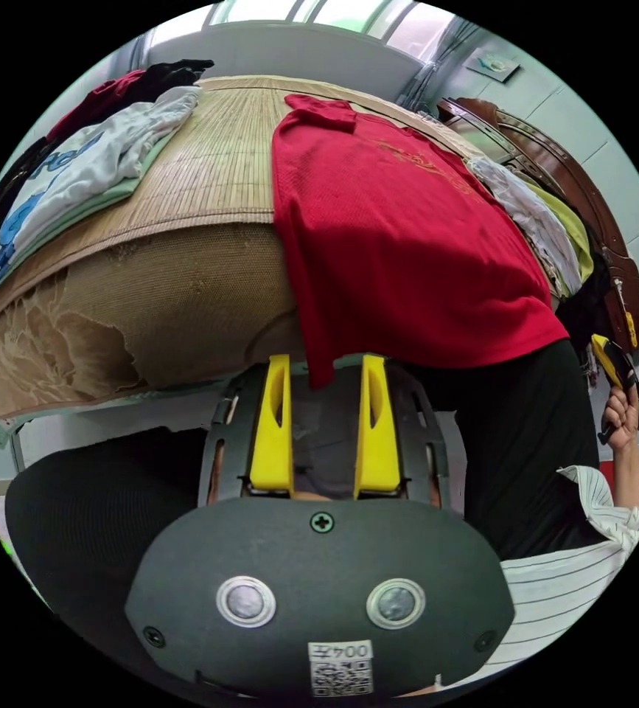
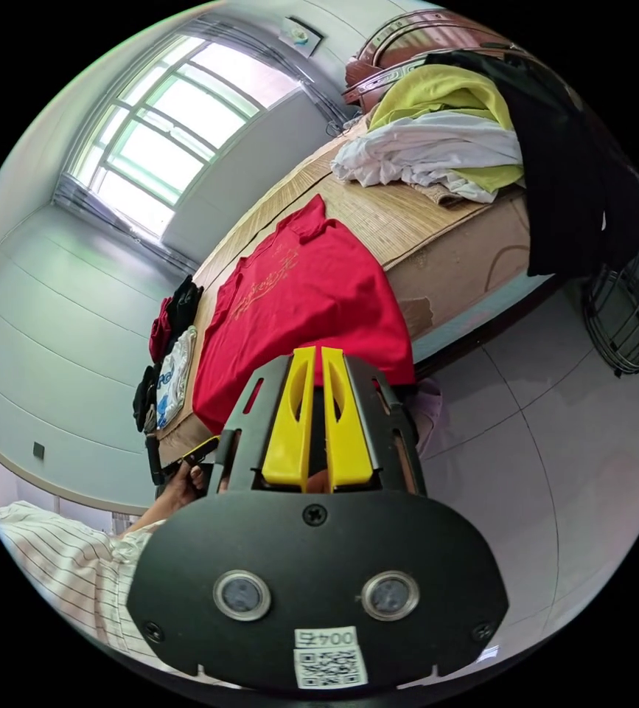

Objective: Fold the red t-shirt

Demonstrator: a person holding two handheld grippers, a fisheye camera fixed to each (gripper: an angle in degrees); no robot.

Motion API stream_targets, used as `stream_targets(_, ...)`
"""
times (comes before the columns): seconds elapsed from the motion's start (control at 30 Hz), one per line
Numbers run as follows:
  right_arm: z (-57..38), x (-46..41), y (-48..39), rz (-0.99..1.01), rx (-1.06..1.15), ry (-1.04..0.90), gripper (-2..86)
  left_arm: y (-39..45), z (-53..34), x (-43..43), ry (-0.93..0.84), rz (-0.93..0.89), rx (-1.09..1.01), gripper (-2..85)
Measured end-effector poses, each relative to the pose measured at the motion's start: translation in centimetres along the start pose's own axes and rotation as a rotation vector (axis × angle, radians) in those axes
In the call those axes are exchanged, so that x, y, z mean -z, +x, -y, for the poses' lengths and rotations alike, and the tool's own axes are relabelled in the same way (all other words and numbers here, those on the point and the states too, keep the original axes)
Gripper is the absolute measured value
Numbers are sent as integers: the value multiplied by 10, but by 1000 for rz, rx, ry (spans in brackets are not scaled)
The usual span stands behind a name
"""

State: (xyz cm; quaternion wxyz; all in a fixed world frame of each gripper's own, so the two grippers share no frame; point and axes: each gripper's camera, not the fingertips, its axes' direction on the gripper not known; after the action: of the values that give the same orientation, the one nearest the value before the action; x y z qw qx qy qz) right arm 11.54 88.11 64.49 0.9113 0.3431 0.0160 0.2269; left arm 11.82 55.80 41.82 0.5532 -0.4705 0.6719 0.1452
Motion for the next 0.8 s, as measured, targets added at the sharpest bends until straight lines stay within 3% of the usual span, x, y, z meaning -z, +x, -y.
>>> stream_targets(0.23,13,5,48,-14,-41,-10,63,-26,-3,-3,1,-140,42,51)
stream_targets(0.57,3,-12,235,400,-448,64,137,-63,-22,30,122,-345,104,22)
stream_targets(0.8,-10,-42,289,589,-504,72,159,-72,-28,53,133,-361,113,23)
